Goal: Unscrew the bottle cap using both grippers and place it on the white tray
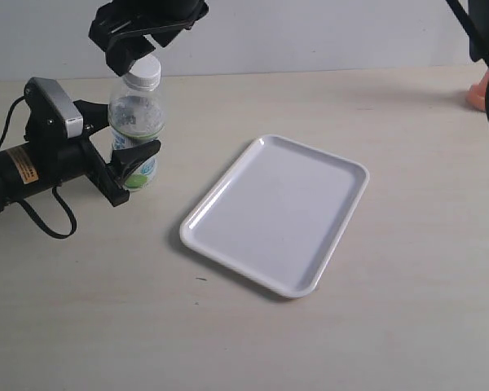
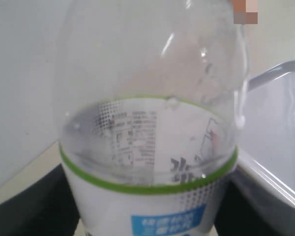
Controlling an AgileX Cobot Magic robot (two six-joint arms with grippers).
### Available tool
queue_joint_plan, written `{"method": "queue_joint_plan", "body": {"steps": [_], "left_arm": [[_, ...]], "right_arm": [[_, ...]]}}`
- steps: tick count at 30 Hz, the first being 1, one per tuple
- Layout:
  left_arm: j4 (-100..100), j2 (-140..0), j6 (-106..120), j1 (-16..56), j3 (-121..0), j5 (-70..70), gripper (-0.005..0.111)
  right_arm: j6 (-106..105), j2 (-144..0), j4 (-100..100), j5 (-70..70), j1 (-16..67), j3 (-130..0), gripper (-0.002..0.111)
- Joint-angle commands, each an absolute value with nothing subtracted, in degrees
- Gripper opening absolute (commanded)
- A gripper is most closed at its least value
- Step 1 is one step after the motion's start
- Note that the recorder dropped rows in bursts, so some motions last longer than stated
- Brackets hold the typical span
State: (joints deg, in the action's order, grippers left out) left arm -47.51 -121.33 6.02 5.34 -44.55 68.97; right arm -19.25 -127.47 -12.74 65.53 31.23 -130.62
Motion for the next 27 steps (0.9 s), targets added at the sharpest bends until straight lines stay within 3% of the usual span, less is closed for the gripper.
{"method": "queue_joint_plan", "body": {"steps": [1, 27], "left_arm": [[-47.01, -120.92, 5.60, 5.44, -44.66, 68.72, 0.051], [-46.36, -120.92, 5.60, 5.44, -44.66, 68.72, 0.051]], "right_arm": [[-9.78, -126.75, -8.61, 67.52, 31.31, -131.19, 0.069], [-9.92, -126.75, -13.30, 68.85, 31.31, -131.19, 0.066]]}}
